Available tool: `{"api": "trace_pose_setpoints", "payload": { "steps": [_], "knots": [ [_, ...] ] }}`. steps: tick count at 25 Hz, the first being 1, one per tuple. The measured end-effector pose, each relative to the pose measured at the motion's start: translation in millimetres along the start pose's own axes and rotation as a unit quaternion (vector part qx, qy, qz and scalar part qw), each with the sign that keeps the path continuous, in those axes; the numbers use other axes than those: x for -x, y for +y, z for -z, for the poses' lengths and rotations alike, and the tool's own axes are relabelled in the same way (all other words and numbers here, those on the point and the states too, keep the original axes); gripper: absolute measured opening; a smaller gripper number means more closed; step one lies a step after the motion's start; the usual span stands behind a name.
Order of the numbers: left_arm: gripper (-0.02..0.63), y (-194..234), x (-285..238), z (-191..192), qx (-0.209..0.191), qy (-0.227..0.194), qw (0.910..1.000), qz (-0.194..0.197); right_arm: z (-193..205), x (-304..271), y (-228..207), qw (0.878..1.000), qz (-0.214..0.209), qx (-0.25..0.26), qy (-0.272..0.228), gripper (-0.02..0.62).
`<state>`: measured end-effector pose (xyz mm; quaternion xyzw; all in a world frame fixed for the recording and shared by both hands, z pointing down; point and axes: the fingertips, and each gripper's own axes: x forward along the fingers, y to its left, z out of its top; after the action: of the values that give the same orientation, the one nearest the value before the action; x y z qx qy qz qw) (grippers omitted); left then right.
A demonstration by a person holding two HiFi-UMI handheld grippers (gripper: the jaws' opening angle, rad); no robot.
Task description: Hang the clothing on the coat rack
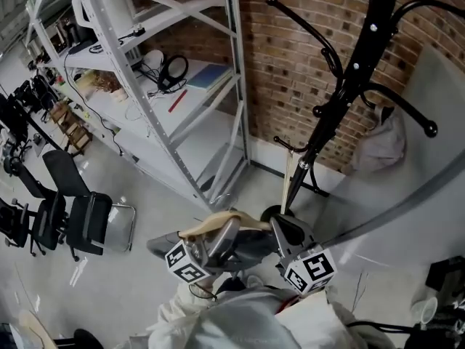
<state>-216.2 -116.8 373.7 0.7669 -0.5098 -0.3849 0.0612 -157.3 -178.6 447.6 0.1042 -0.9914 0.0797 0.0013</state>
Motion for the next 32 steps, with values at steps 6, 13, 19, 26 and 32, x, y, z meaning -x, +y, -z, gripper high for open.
{"api": "trace_pose_setpoints", "payload": {
  "steps": [6,13,19,26,32],
  "knots": [
    [0.1,16,-15,2,0.04,0.023,0.9982,0.038,-6,-3,-12,0.998,0.06,0.005,0.003,0.021],
    [0.1,24,-26,1,0.081,0.056,0.9906,0.095,-10,-1,-15,0.991,0.137,0.008,-0.009,0.021],
    [0.1,23,-37,5,0.108,0.089,0.9798,0.143,-14,9,-17,0.979,0.2,0.01,-0.022,0.021],
    [0.1,17,-45,3,0.131,0.109,0.967,0.189,-18,19,-11,0.966,0.256,0.013,-0.037,0.021],
    [0.1,7,-49,4,0.15,0.124,0.956,0.22,-23,35,-3,0.953,0.298,0.017,-0.043,0.021]
  ]
}}
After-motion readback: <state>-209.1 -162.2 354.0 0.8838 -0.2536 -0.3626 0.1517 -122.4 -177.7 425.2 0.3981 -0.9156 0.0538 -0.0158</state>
